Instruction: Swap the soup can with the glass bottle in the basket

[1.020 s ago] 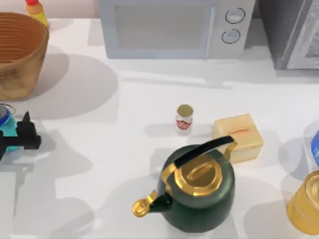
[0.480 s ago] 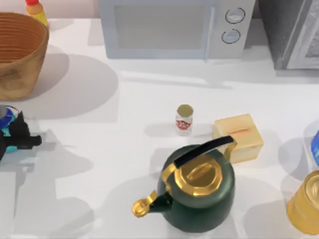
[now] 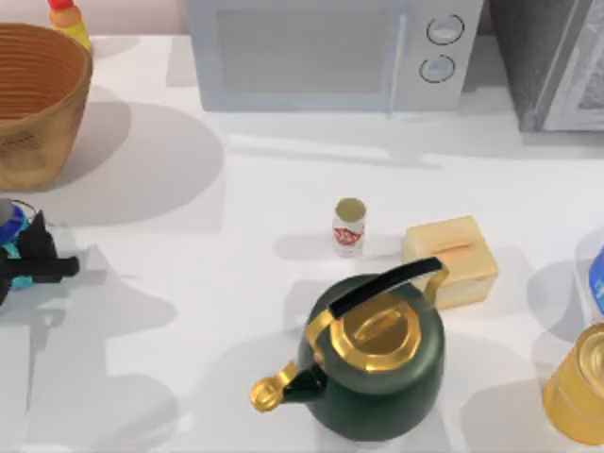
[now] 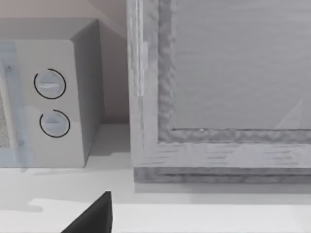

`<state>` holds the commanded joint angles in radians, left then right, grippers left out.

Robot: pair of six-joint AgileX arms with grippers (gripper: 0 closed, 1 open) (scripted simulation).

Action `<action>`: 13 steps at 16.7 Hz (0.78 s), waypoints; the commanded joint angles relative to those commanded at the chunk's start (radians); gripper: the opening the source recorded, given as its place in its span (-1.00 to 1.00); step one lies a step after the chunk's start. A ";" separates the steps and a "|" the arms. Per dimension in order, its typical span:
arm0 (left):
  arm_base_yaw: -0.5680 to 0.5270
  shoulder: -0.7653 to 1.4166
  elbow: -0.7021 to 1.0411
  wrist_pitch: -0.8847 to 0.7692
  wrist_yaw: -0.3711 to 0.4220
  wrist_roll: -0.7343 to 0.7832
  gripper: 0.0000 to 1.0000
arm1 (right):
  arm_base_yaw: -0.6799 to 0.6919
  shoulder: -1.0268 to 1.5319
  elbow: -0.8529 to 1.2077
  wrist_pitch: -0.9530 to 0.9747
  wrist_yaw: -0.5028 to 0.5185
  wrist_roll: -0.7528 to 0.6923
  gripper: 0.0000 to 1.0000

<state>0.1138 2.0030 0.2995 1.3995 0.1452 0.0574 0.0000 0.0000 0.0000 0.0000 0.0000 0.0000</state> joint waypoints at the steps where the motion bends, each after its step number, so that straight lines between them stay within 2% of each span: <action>1: 0.001 -0.001 -0.001 0.000 0.000 0.002 -1.00 | 0.000 0.000 0.000 0.000 0.000 0.000 1.00; 3: -0.011 -0.007 0.003 -0.012 0.003 0.001 -1.00 | 0.000 0.000 0.000 0.000 0.000 0.000 1.00; 6: -0.102 -0.051 0.036 -0.106 0.029 -0.002 -1.00 | 0.000 0.000 0.000 0.000 0.000 0.000 1.00; 10: -0.265 -0.155 0.156 -0.351 0.082 -0.005 -1.00 | 0.000 0.000 0.000 0.000 0.000 0.000 1.00; 13: -0.322 -0.257 0.311 -0.590 0.122 -0.004 -1.00 | 0.000 0.000 0.000 0.000 0.000 0.000 1.00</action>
<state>-0.2084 1.7465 0.6102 0.8099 0.2670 0.0533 0.0000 0.0000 0.0000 0.0000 0.0000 0.0000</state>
